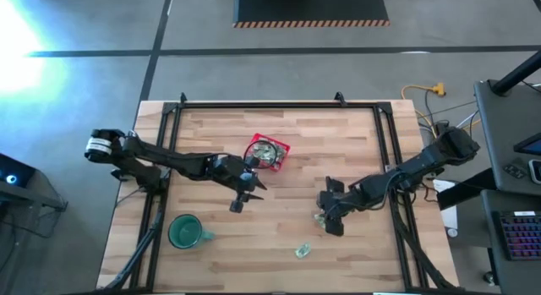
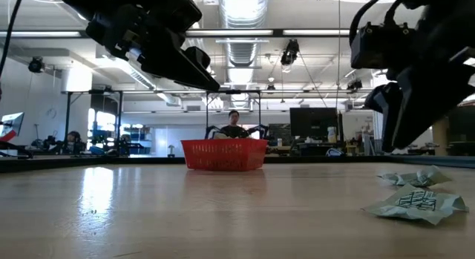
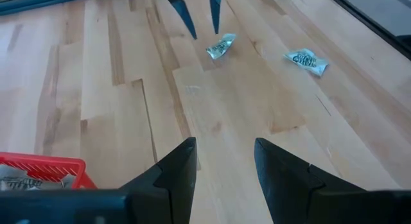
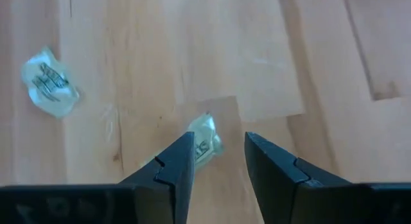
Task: Pick and place items into bin
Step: Put the stevia packet into the red bin
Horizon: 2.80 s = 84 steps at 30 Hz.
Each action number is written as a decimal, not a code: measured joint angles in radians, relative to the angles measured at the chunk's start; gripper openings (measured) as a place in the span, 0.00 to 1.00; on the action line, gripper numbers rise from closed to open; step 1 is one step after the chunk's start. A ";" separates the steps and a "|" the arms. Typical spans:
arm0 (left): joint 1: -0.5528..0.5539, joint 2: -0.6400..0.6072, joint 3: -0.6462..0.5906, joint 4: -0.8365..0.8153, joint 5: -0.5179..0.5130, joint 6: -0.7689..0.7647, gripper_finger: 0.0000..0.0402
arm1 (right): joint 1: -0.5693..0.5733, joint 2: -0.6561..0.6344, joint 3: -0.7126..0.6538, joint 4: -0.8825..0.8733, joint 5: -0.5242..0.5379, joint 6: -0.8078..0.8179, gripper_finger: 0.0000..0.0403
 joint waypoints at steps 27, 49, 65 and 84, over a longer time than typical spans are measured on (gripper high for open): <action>0.000 0.000 0.001 0.000 0.000 0.000 0.35 | 0.020 0.146 0.002 0.050 0.004 -0.008 0.14; -0.001 -0.056 0.024 -0.243 -0.148 -0.005 0.35 | 0.007 0.150 0.110 0.140 0.800 -0.411 0.02; 0.000 -0.191 0.015 -0.446 -0.299 -0.133 0.35 | -0.379 0.209 0.117 0.753 0.456 -0.771 0.02; 0.000 -0.182 0.013 -0.471 -0.297 -0.132 0.35 | -0.554 0.392 0.228 0.746 0.232 -0.675 0.05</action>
